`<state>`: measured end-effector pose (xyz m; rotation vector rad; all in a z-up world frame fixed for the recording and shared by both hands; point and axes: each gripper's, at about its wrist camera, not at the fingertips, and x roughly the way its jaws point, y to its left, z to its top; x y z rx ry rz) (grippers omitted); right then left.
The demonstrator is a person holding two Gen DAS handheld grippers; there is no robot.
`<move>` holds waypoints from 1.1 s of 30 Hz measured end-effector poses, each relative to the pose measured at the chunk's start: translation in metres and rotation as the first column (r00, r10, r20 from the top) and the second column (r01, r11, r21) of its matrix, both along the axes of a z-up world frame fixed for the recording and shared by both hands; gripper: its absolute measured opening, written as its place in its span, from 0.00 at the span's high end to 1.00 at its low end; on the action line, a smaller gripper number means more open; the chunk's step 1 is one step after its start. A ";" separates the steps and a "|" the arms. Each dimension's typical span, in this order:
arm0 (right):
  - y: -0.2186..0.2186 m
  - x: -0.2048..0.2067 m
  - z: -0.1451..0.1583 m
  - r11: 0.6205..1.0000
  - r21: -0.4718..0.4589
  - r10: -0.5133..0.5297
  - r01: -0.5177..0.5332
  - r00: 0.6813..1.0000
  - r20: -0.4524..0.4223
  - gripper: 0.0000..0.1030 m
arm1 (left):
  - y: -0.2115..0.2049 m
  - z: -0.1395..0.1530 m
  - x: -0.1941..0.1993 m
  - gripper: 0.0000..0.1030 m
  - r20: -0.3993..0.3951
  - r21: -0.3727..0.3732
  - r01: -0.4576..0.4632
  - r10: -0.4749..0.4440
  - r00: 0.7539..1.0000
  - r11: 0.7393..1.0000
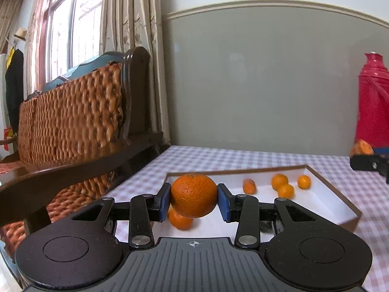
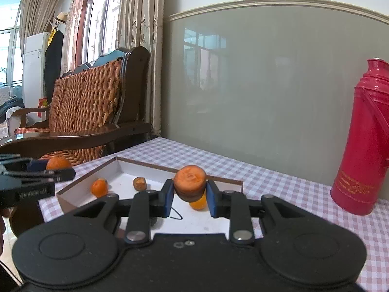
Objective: Organize fruits
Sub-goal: 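Carry the held orange and carrot piece in both tools over the tray, then open both tools to drop the orange and carrot piece into the tray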
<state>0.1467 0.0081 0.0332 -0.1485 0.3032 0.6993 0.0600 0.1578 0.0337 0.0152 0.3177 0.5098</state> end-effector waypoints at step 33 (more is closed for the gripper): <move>0.035 0.072 -0.018 0.997 -0.029 -0.070 0.067 0.993 -0.097 0.81 | 0.051 -0.017 0.080 0.61 -0.071 -0.080 -0.032 0.026 0.997 0.996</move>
